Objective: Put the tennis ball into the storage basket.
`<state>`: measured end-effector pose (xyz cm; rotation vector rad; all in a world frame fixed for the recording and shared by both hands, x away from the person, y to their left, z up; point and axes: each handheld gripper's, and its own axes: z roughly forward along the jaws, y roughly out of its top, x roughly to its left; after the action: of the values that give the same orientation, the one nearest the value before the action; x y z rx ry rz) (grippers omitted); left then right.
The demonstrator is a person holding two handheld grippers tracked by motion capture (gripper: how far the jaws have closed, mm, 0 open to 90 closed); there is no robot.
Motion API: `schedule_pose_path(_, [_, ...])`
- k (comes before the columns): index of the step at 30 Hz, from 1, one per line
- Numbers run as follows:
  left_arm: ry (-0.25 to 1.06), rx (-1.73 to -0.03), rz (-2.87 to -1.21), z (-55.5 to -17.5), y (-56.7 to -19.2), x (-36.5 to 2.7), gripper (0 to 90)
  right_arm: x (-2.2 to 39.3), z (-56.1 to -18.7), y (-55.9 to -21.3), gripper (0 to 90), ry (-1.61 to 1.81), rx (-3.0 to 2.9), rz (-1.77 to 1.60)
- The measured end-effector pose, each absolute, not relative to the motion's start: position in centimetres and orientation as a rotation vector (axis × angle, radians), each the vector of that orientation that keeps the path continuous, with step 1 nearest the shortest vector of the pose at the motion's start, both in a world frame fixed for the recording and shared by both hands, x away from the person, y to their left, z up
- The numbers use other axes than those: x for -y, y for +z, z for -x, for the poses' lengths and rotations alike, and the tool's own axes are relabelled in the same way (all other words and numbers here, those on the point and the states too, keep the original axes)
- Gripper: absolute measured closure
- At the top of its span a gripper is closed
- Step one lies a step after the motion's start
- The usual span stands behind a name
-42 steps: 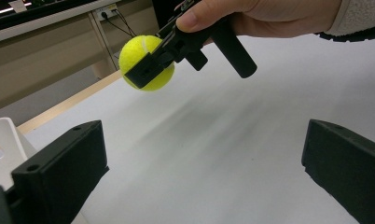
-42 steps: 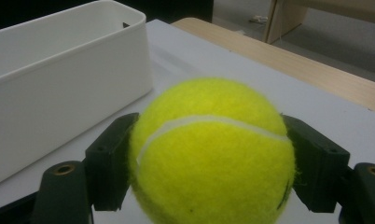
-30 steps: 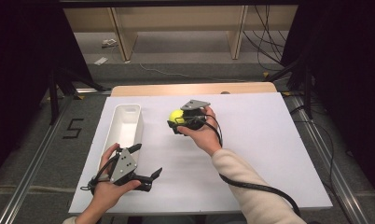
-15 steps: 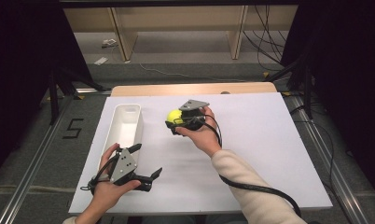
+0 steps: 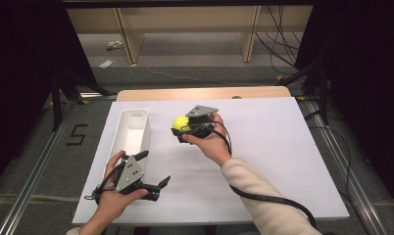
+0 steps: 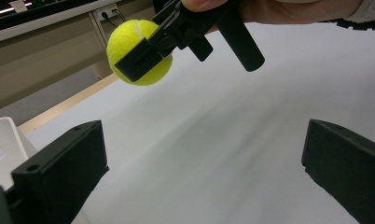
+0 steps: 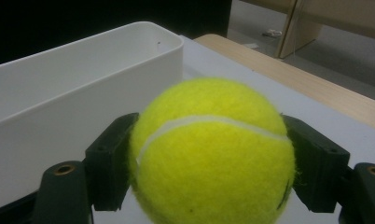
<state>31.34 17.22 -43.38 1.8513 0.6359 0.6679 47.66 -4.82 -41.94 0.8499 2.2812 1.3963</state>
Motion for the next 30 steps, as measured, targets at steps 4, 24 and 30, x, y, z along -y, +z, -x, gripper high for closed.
schedule_pose_path(4, [0.668,-0.635,-1.853,-31.3,-43.4,-17.2,0.0,4.8,-47.5,-41.8,26.6,1.403,-2.284,-0.844])
schedule_pose_path(24, [0.666,-0.634,-1.851,-31.3,-43.4,-17.2,0.0,3.8,-46.8,-41.6,26.6,1.422,-2.302,-0.805])
schedule_pose_path(30, [0.667,-0.635,-1.851,-31.3,-43.4,-17.2,0.0,3.6,-46.6,-41.5,26.6,1.425,-2.307,-0.799])
